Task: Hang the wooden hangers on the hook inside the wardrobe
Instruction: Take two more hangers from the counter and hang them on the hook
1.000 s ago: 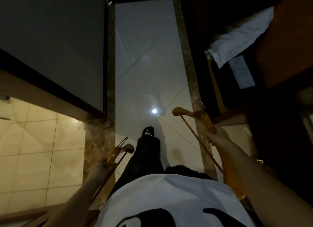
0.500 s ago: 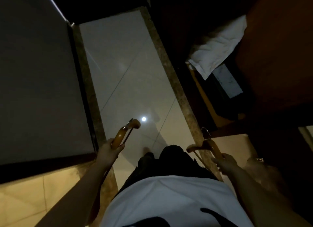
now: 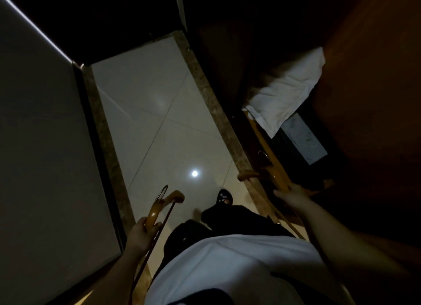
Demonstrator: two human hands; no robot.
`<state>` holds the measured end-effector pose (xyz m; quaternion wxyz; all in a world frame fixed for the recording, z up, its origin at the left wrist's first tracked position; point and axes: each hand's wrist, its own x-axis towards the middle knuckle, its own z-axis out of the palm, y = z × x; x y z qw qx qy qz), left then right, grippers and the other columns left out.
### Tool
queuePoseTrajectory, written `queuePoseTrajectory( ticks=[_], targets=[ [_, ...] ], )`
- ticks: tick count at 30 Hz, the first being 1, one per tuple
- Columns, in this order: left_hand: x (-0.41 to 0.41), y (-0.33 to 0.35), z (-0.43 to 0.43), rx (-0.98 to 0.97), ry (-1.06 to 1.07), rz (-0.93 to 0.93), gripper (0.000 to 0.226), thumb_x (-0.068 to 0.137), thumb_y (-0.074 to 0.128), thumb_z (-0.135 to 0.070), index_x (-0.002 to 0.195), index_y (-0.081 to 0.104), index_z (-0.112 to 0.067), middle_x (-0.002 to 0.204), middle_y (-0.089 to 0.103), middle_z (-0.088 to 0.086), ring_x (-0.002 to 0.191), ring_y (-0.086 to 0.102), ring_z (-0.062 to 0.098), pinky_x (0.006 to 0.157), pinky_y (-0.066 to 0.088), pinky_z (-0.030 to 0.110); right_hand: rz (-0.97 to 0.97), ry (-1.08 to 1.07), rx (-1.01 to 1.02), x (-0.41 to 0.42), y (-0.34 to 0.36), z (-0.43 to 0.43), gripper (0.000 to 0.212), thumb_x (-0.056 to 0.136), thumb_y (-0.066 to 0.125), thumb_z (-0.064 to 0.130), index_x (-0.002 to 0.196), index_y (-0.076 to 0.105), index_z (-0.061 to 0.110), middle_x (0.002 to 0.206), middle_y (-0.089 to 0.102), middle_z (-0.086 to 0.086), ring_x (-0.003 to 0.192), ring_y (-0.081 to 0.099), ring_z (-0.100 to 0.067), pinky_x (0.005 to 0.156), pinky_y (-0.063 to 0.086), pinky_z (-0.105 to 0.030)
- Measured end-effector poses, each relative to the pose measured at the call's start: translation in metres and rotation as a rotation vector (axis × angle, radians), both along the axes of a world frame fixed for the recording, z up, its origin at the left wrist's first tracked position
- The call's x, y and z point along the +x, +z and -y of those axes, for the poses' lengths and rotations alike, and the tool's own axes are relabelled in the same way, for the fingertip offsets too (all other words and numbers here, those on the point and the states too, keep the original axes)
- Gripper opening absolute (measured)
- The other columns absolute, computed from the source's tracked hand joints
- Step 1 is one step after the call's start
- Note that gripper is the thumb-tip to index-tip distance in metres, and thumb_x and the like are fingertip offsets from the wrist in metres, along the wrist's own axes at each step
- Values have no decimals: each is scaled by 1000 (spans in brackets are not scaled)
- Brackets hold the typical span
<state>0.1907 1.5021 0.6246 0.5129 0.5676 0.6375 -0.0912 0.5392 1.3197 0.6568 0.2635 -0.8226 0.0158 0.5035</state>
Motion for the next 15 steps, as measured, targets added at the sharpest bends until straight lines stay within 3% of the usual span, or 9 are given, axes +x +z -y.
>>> queuePoseTrajectory(
  ticks=[2, 4, 8, 11, 15],
  targets=[
    [24, -1, -14, 9, -14, -21, 14, 89, 60, -21, 79, 50, -22, 72, 57, 11, 66, 55, 25, 68, 48, 36, 33, 26, 69, 29, 9, -31, 47, 88, 60, 19, 131, 46, 4, 131, 53, -18, 109, 53, -31, 87, 44, -37],
    [47, -2, -29, 27, -50, -29, 18, 89, 60, -23, 78, 47, -27, 76, 59, 11, 72, 58, 26, 74, 52, 42, 85, 60, 98, 52, 16, -53, 43, 89, 59, 18, 129, 49, 5, 126, 56, -17, 101, 54, -26, 81, 47, -33],
    [93, 1, -61, 54, -125, -6, 12, 88, 61, -21, 84, 50, -20, 77, 57, 10, 75, 58, 28, 76, 52, 45, 126, 36, 147, 87, 25, -85, 41, 91, 57, 17, 129, 49, 5, 121, 57, -15, 106, 56, -29, 68, 44, -25],
    [132, 5, -91, 86, -215, 40, 16, 88, 61, -21, 81, 47, -26, 78, 57, 9, 76, 58, 29, 77, 52, 45, 123, -26, 144, 100, 20, -92, 36, 91, 57, 18, 123, 51, 2, 108, 58, -10, 89, 56, -24, 58, 41, -22],
    [187, 7, -139, 117, -304, 79, 16, 87, 62, -23, 94, 51, -15, 74, 57, 9, 71, 57, 28, 73, 52, 43, 112, -71, 39, 110, 5, -88, 32, 89, 60, 17, 115, 54, -1, 92, 58, -11, 75, 58, -25, 60, 43, -26]
  ],
)
